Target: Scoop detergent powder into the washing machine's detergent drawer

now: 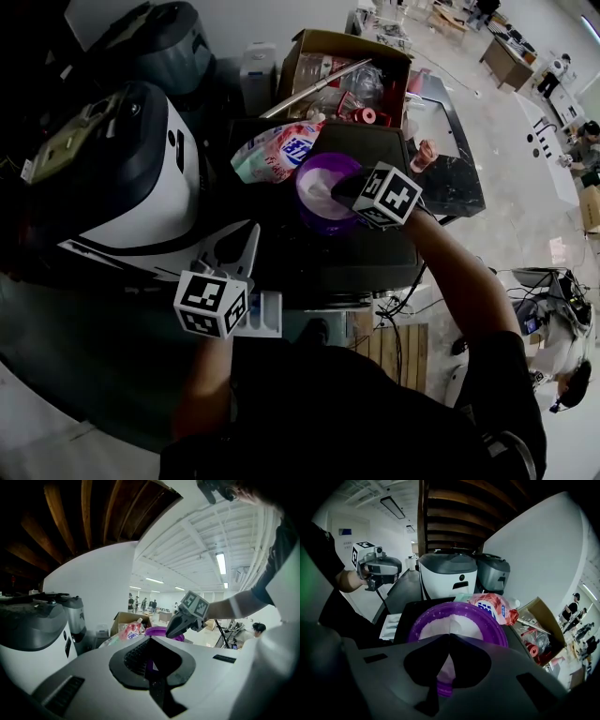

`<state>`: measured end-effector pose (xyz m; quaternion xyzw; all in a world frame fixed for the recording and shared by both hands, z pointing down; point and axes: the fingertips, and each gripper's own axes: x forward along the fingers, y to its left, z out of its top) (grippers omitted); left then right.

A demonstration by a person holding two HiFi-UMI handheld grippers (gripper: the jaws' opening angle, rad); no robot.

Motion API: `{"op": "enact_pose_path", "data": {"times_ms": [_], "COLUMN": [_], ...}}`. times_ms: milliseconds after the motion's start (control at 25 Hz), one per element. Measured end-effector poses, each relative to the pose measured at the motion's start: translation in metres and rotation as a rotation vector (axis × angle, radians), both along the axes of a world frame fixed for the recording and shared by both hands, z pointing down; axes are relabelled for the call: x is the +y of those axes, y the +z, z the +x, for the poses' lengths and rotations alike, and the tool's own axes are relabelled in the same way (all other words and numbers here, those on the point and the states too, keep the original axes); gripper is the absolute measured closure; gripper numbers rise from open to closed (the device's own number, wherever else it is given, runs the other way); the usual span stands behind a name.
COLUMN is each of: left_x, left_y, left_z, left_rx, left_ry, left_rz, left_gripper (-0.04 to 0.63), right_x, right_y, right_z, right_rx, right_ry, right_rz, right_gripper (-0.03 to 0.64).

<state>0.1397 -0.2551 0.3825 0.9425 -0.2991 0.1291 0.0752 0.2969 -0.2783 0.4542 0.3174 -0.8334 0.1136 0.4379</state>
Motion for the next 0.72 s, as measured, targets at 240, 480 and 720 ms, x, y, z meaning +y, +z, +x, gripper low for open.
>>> {"op": "enact_pose_path", "data": {"times_ms": [240,480,720], "left_x": [-0.001,-0.003,-0.005], "left_y": [0.004,0.005,0.008], "left_z": [-0.003,-0.008,-0.015], "left_rx": [0.003,0.004,0.007], "left_ry": [-0.002,-0.006,-0.013], "left_rz": [-0.007,-0.012,-0.017], "left_gripper": [0.586,0.587,0.587], "right_x": [-0.009,-0.013,-0.009], "right_y": [0.004,0.008,0.014], "right_z": [0.010,0.013,0.005], "right_rx": [0.082,0.146,0.162], "right_ry": [0.013,-0.007,-0.047], "right_rz": [0.004,-0.021,-0.083], "right_gripper": [0.595,0.595,0.595]}}
